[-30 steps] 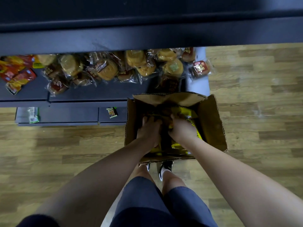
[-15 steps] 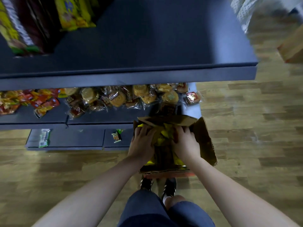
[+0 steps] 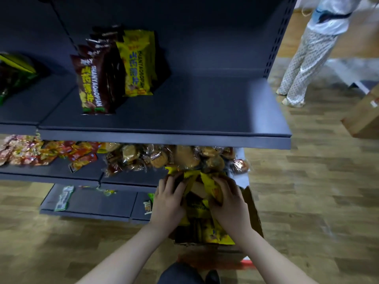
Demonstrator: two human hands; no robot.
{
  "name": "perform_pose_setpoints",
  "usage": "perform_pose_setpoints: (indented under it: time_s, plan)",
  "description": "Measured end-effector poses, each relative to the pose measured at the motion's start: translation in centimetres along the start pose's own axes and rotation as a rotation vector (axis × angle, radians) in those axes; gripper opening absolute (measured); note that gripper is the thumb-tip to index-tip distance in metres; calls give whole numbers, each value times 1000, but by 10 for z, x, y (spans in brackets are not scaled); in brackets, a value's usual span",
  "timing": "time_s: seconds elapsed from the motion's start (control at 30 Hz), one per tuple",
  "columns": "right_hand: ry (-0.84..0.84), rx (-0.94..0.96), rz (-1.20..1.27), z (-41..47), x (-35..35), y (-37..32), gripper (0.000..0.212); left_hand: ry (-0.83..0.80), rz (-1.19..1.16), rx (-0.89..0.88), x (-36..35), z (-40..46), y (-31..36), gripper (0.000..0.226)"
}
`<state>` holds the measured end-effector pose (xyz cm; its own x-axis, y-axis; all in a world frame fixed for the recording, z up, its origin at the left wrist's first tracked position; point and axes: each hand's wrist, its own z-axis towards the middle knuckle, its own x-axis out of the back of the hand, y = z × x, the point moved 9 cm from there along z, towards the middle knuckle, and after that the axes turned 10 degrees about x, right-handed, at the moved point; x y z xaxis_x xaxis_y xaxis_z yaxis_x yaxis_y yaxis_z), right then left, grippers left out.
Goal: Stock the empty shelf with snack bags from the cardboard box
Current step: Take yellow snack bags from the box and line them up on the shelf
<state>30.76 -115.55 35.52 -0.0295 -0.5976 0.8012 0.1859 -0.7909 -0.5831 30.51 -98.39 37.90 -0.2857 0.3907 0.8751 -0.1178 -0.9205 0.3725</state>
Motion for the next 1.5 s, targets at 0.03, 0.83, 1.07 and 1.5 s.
perform_pose_setpoints:
  time_s: [0.03,0.83,1.07,1.5]
  plan:
    - [10,30,8,0,5,-5,58,38,-11,1,9,-1,2,56]
    - [344,583,165,86,102,-165,46,498,-77,-62,154,76,1,58]
    - [415,568,80,125,99,-188,47,512,-75,-97,170,117,-19,57]
    - [455,460,-42,210,81,-217,43,486,-103,-75,172,219,-69,51]
